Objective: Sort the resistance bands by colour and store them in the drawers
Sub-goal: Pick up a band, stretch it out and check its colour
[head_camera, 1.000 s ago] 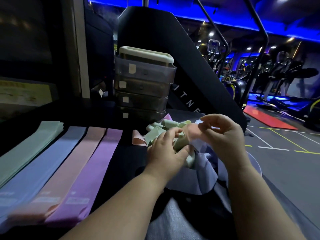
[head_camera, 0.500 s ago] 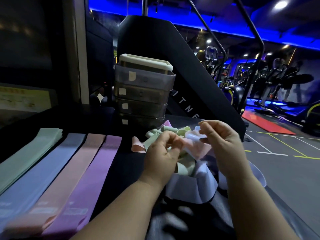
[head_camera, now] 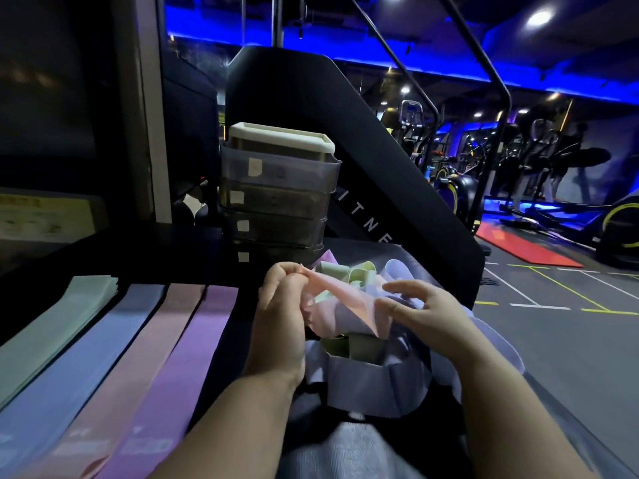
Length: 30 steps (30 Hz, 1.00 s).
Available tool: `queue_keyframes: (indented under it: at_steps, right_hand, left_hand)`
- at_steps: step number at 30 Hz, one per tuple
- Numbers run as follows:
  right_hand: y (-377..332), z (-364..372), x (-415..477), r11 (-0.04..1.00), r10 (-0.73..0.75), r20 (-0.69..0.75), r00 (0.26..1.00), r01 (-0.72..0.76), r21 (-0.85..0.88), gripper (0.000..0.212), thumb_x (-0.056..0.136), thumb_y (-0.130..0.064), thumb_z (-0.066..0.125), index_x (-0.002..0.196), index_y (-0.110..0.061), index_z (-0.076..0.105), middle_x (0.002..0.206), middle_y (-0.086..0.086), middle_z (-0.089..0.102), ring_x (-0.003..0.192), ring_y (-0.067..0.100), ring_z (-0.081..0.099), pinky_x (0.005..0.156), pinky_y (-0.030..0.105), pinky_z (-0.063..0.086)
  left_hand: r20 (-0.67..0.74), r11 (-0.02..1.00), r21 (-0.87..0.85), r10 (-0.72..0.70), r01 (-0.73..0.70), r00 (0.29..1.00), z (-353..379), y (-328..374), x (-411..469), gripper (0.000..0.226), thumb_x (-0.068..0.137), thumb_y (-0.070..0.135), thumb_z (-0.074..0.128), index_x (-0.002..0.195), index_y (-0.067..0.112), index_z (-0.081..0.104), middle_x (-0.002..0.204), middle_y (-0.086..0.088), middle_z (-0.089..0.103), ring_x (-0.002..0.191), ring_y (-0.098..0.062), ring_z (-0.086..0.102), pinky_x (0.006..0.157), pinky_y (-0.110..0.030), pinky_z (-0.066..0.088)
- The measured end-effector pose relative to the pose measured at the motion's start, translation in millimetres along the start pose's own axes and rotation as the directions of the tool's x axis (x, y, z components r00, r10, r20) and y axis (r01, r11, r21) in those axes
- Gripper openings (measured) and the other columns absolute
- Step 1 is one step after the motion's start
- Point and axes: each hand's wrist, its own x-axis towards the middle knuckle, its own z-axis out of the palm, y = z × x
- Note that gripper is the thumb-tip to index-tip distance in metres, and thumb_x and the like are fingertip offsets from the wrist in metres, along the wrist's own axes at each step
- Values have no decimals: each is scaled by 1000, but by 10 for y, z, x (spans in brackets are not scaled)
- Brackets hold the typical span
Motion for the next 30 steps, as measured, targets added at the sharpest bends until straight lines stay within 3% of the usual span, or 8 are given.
queue_keyframes:
  at_steps: [4, 7, 12, 19, 22, 24, 26, 30]
  right_hand:
    - [-23, 28, 6, 996, -24, 4, 1000, 24, -91, 22, 77, -42, 75, 97, -32, 73, 86, -23, 67, 81, -10, 60, 66, 6, 37]
    - [-37, -6, -2, 999, -35, 50, 998, 36, -21, 11, 81, -37, 74, 88, -29, 73, 62, -23, 63, 57, -7, 57, 55, 7, 37]
    - [-129, -33, -25, 992, -18, 74, 997, 8, 129, 36, 93, -50, 52, 84, -25, 76, 82, -13, 73, 88, 3, 63, 87, 23, 44]
    - [-159, 67, -25, 978, -182, 61, 981, 187, -91, 10, 61, -73, 63, 63, -63, 63, 99, -15, 60, 105, 6, 54, 91, 29, 44]
    - [-178, 51, -23, 973, -207, 164, 964, 221, -72, 13, 70, -59, 75, 64, -49, 70, 98, -12, 62, 105, 8, 54, 88, 25, 42]
    - [-192, 55, -30, 968, -222, 192, 956, 240, -74, 11, 77, -41, 78, 69, -37, 72, 96, -10, 63, 101, 7, 56, 87, 24, 41]
    - [-207, 75, -49, 981, -188, 149, 971, 191, -7, 16, 79, -30, 76, 66, -30, 69, 89, -9, 64, 87, 5, 59, 78, 22, 44]
    - [-243, 48, -59, 872, -35, -115, 993, 87, 482, 21, 90, -12, 61, 70, -17, 62, 62, -6, 53, 54, 6, 49, 50, 21, 42]
  left_hand:
    - [73, 995, 87, -60, 53, 996, 6, -56, 23, 26, 63, 52, 55, 73, 30, 65, 111, -21, 51, 113, -42, 48, 84, -45, 44]
    - [46, 983, 160, -94, 85, 995, 13, -131, 50, 15, 59, 43, 59, 70, 34, 63, 125, -27, 50, 109, -30, 57, 75, -35, 54]
    - [74, 987, 130, -100, 90, 992, 27, -197, 49, 5, 69, 36, 60, 69, 31, 62, 137, -33, 41, 87, -20, 63, 55, -20, 51]
    - [53, 992, -70, -96, 100, 994, 57, -169, 43, 9, 71, 28, 62, 70, 34, 68, 127, -17, 58, 116, -31, 61, 83, -47, 58]
    - [19, 992, -51, -115, 116, 993, 69, -139, 31, 3, 76, 29, 64, 76, 27, 64, 120, -27, 58, 113, -40, 59, 82, -44, 58]
    - [5, 994, -42, -101, 101, 995, 78, -142, 20, 15, 90, 17, 57, 77, 23, 60, 117, -30, 58, 97, -36, 64, 65, -32, 54]
    - [-20, 996, -21, -90, 89, 996, 83, -128, 7, 18, 86, 19, 57, 72, 29, 60, 123, -32, 51, 82, -26, 62, 55, -28, 49]
    - [-66, 994, 99, -29, 35, 997, 72, -40, -14, 9, 65, 44, 61, 69, 41, 54, 105, -14, 53, 98, -33, 56, 68, -39, 48]
